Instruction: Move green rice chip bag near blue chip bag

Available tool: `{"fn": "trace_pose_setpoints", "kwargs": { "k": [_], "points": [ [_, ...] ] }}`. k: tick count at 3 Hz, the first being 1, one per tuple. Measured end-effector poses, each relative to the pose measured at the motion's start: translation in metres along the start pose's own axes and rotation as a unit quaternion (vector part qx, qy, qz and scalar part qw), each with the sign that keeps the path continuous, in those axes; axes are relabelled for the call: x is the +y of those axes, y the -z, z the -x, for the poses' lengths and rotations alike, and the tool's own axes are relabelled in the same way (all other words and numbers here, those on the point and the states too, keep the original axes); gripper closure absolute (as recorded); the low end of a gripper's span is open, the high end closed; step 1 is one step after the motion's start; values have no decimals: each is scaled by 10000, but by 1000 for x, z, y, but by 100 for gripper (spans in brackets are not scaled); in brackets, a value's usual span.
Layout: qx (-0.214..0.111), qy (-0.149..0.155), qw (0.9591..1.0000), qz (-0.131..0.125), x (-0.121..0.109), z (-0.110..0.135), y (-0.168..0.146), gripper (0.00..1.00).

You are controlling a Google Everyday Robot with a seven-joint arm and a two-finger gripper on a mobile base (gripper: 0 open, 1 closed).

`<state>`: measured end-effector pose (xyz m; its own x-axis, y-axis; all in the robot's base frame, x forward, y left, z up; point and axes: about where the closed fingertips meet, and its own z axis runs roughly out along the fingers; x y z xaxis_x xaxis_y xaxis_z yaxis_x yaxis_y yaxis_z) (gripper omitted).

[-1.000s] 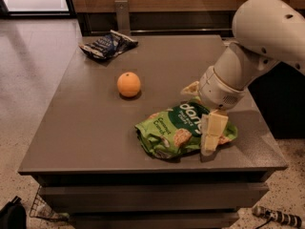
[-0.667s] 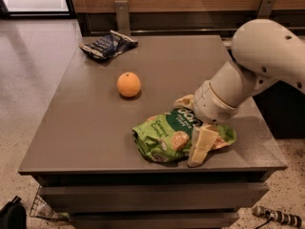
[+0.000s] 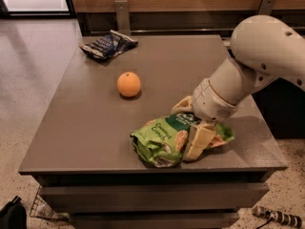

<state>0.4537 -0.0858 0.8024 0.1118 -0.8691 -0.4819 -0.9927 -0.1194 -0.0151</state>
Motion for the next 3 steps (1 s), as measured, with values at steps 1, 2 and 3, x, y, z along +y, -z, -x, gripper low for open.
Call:
{"fn": "trace_pose_setpoints", "kwargs": {
  "k": [1,2,3],
  "points": [
    [3,5,10000,0,0,4,6,91],
    [7,13,10000,-1,0,5,6,100],
    [67,20,10000,-21,-2,8,9,100]
  ]
}}
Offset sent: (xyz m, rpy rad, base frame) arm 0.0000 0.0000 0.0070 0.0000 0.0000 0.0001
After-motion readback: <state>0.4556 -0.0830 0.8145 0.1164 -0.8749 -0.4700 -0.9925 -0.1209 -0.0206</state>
